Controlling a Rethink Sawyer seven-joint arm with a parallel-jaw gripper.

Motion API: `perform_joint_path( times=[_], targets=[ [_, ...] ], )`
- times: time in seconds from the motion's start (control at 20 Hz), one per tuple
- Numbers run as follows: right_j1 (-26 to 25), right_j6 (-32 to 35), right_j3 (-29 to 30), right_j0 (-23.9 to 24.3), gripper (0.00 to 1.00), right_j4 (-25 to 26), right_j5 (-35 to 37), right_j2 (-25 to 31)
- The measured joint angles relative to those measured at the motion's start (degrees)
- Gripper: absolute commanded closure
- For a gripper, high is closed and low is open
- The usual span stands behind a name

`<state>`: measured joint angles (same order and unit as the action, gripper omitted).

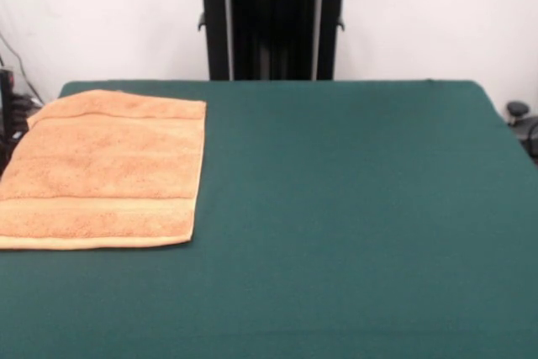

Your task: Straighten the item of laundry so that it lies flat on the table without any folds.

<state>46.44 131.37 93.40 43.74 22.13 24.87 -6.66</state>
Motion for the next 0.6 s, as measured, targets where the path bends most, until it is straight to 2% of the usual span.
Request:
perform_joint_path(
  times=[0.3,0.6],
  targets=[
    [-4.7,0.0,0.0,0.0,0.00,2.2,-8.6,0.9],
    [-9.6,0.0,-0.1,0.0,0.00,2.7,-12.7,0.9]
  ],
)
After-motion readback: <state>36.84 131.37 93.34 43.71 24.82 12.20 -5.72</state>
